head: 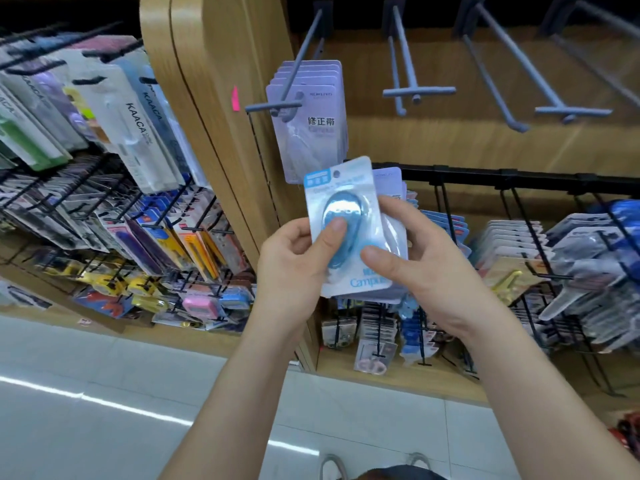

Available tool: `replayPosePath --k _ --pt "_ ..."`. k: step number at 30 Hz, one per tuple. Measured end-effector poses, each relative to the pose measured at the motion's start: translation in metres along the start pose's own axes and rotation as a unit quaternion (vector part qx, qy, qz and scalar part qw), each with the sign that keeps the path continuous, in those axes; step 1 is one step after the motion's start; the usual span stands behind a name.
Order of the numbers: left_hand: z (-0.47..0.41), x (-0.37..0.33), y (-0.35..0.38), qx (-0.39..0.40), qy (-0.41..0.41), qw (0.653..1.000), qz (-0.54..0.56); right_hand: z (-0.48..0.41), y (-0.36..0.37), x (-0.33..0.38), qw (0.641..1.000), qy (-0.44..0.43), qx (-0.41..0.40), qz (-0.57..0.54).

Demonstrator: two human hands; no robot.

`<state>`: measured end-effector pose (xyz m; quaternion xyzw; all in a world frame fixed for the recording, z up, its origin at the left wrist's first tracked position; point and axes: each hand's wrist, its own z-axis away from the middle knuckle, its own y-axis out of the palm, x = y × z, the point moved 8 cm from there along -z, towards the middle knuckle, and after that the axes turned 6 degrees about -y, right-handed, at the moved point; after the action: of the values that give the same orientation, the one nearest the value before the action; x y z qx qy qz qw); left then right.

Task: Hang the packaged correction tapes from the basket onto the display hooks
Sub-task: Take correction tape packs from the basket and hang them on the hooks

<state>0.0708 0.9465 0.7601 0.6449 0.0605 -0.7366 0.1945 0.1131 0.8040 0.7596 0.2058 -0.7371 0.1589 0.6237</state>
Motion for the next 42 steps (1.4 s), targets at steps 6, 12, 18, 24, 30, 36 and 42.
replayPosePath --k 6,12,18,24,30,36,42 --pt "0.004 0.002 0.012 0.025 -0.014 0.999 0.029 0.012 -0.025 0.004 0.997 -0.013 -0.018 0.071" --pt "0.008 -0.02 -0.006 -0.026 0.14 0.979 -0.146 0.028 -0.043 0.01 0.998 0.0 -0.066 -0.001" --pt "0.003 -0.011 0.014 0.011 0.061 0.986 -0.156 0.03 -0.031 0.021 0.999 -0.03 -0.044 0.011" --pt "-0.003 -0.023 0.021 0.004 0.06 0.995 -0.082 0.028 -0.023 0.019 0.999 -0.031 0.014 0.017" --pt "-0.003 -0.039 0.021 -0.015 0.128 0.988 -0.088 0.027 -0.027 0.008 0.997 0.017 0.074 0.013" --pt "-0.005 -0.045 -0.004 -0.085 0.14 0.986 -0.034 0.006 -0.016 0.015 0.998 -0.001 0.051 0.043" --pt "-0.003 -0.058 -0.036 -0.155 0.157 0.975 -0.031 -0.014 0.01 0.018 0.996 -0.015 0.077 0.052"
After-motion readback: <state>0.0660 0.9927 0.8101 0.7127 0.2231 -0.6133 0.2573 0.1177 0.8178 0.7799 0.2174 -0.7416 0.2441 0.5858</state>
